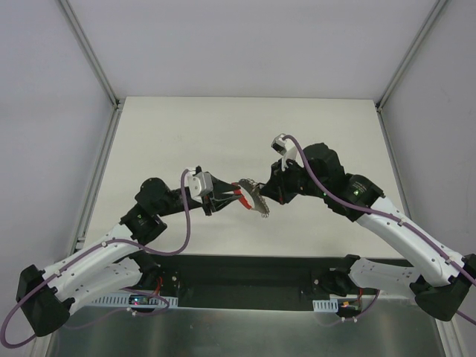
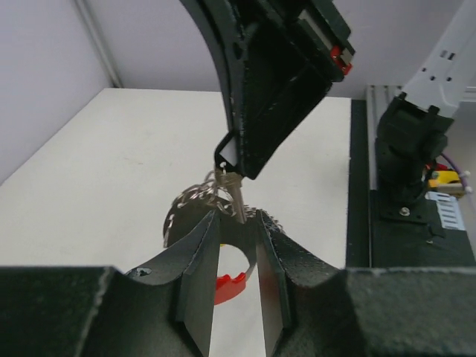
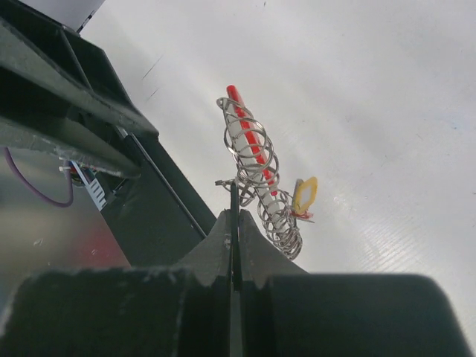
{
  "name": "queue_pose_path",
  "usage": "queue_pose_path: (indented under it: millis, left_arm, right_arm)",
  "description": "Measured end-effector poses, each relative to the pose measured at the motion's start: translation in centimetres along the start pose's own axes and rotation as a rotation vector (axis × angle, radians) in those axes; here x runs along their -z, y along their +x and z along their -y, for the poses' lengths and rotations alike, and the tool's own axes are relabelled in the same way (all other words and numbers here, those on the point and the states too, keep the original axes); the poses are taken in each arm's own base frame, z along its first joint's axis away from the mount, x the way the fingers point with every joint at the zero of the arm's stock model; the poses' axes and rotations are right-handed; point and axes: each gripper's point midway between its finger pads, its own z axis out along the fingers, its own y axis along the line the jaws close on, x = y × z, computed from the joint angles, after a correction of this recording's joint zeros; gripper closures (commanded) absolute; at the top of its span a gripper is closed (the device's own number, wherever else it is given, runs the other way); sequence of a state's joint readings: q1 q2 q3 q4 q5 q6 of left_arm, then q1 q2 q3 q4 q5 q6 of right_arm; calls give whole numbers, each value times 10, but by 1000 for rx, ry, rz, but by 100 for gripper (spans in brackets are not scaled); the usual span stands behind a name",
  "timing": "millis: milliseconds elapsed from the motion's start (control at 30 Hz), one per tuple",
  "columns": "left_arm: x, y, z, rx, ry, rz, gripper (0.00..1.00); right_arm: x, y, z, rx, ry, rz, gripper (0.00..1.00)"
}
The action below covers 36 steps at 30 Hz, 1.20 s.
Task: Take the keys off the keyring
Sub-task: Adjust the key on the keyring.
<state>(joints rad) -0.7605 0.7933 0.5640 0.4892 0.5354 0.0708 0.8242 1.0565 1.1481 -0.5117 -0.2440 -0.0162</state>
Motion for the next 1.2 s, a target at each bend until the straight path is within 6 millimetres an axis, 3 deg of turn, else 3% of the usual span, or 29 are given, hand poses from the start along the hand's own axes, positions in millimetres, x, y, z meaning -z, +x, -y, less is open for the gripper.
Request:
queue_pose_path:
  millis: [233, 567, 1200]
  left_arm:
    - [-7, 20, 21, 72, 121, -53, 73]
    - [-20, 45, 17, 122, 123, -123, 69]
    - [-38, 37, -3, 99, 56, -91, 70]
  right_arm:
    - [0, 0, -1, -1, -4, -1, 99]
    - [0, -1, -1, -1, -4, 1, 99]
    - [0, 0, -2, -1, -8, 0, 99]
